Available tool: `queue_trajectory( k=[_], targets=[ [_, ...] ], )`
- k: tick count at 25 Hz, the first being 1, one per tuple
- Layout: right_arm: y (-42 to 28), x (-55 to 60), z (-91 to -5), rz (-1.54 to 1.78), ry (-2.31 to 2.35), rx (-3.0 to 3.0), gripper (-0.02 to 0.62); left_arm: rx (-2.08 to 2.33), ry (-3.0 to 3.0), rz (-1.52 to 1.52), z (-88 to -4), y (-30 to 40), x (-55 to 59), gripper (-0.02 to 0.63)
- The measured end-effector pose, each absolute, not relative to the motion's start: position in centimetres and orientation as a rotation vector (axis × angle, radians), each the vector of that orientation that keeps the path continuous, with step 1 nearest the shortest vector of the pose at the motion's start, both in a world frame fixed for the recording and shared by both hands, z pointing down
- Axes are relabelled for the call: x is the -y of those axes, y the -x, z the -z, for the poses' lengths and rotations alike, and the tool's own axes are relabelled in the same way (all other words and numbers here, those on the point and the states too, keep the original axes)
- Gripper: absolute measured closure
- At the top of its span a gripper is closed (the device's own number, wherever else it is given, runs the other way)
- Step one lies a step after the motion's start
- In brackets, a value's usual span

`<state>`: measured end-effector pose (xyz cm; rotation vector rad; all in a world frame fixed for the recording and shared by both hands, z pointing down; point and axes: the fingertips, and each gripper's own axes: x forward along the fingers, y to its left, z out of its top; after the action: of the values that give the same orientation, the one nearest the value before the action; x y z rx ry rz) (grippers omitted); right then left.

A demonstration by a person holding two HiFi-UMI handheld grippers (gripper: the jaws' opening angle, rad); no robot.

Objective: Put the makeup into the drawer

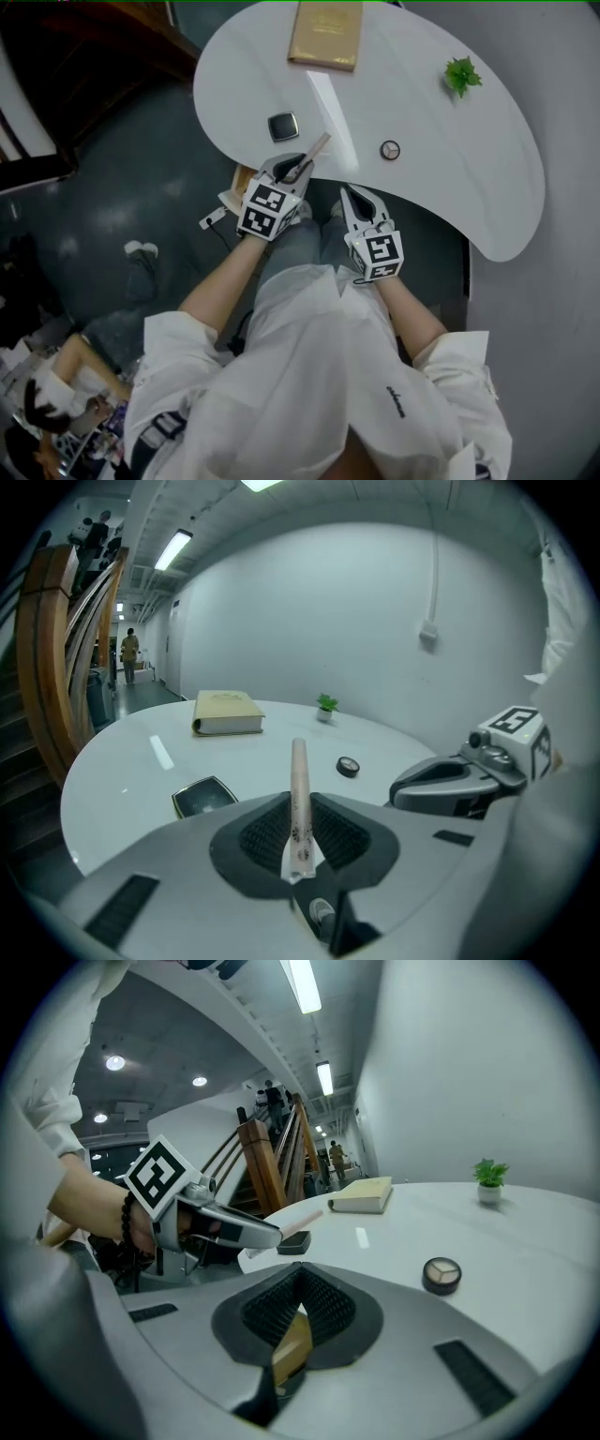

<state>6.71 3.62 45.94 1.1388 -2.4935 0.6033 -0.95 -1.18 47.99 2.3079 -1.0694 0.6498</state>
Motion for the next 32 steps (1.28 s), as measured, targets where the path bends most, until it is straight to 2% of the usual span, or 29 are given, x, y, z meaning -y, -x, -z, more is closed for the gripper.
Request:
queue_trajectory(
  k=[6, 13, 20, 32],
  targets=[
    [-2.8, -6.6, -48.0, -0.619, -0.982, 2.503, 0.578, 0.8, -2.444, -0.809, -48.1, 4.2, -5.3, 0.526],
    [-0.1, -8.1, -52.5, -0.602, -0.817, 2.483, 0.578, 0.214, -2.552, -1.288, -54.3, 8.4, -12.0, 0.526],
    [2.4, -10.3, -57.3, -0.593, -0.658, 2.446, 0.578, 0.016, -2.557, -1.557, -61.4, 10.9, -12.4, 0.526],
    [5.3, -10.8, -64.2, -0.653, -0.557, 2.377, 0.578, -0.366, -2.562, -1.762, -69.5, 10.7, -12.6, 0.526]
  ],
)
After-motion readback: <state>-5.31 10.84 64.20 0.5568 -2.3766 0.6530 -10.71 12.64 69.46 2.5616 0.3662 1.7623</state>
